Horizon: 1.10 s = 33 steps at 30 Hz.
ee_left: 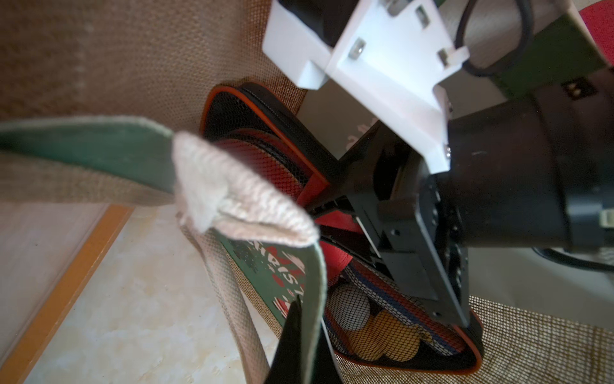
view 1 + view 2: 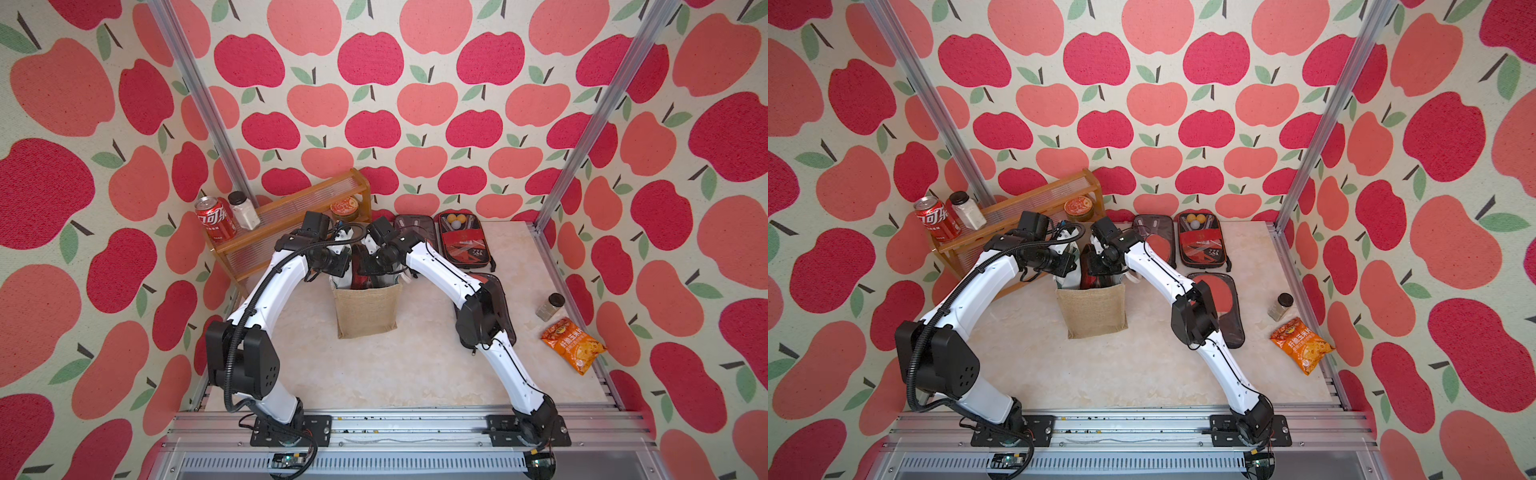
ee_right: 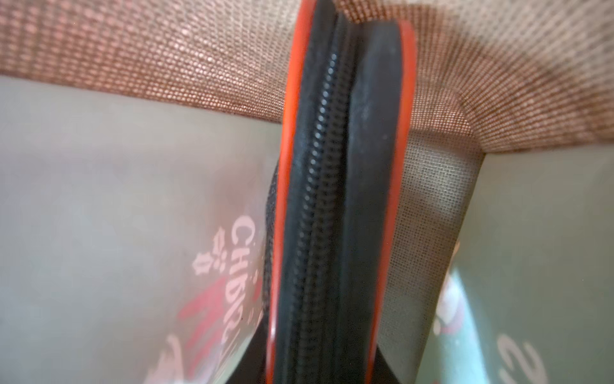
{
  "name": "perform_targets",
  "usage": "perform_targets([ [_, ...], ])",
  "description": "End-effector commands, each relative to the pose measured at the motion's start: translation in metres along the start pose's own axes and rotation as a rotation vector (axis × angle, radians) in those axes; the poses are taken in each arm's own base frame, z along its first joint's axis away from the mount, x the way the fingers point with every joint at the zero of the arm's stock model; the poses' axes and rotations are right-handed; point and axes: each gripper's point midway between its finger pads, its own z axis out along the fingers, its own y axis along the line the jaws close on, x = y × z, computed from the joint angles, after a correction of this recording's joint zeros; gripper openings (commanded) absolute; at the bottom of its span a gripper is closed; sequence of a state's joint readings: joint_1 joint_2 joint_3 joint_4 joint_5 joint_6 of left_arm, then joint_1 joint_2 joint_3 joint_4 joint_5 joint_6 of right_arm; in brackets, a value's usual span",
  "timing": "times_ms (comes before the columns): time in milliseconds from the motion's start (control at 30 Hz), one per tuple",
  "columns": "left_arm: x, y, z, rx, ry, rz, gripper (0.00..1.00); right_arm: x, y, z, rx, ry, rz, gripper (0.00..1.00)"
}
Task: Remove the ping pong set from the canvas bag
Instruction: Pick up the ping pong set from the canvas bag.
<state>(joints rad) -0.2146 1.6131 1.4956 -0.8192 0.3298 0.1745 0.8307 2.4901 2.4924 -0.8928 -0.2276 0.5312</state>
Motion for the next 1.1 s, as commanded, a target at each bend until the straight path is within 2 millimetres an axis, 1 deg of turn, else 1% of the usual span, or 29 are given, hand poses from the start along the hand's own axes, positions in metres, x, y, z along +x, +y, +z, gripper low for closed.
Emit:
perform_targets([
  [0,0.010,0.012,0.008,-0.035,0.042,-0.013,0.00,-0.002,-0.004,-0.016,0.048,-0.016,-0.059,0.14],
  [233,0.010,0.016,0.006,-0.050,0.038,-0.019,0.00,0.001,-0.006,-0.016,0.064,-0.007,-0.064,0.13],
  [433,0.008,0.019,0.005,-0.060,0.035,-0.022,0.00,0.003,0.006,-0.017,0.070,-0.015,-0.096,0.09],
  [567,0.009,0.021,0.005,-0.070,0.036,-0.024,0.00,0.003,0.012,-0.021,0.082,-0.023,-0.120,0.03],
  [633,0.009,0.023,0.004,-0.072,0.033,-0.028,0.00,0.003,0.015,-0.024,0.088,-0.030,-0.128,0.00],
  [867,0.007,0.030,0.000,-0.098,0.023,-0.042,0.00,0.000,0.030,-0.037,0.075,-0.061,-0.158,0.00],
  [1067,0.006,0.034,-0.003,-0.106,0.013,-0.055,0.00,-0.008,0.045,-0.057,0.070,-0.111,-0.190,0.00],
])
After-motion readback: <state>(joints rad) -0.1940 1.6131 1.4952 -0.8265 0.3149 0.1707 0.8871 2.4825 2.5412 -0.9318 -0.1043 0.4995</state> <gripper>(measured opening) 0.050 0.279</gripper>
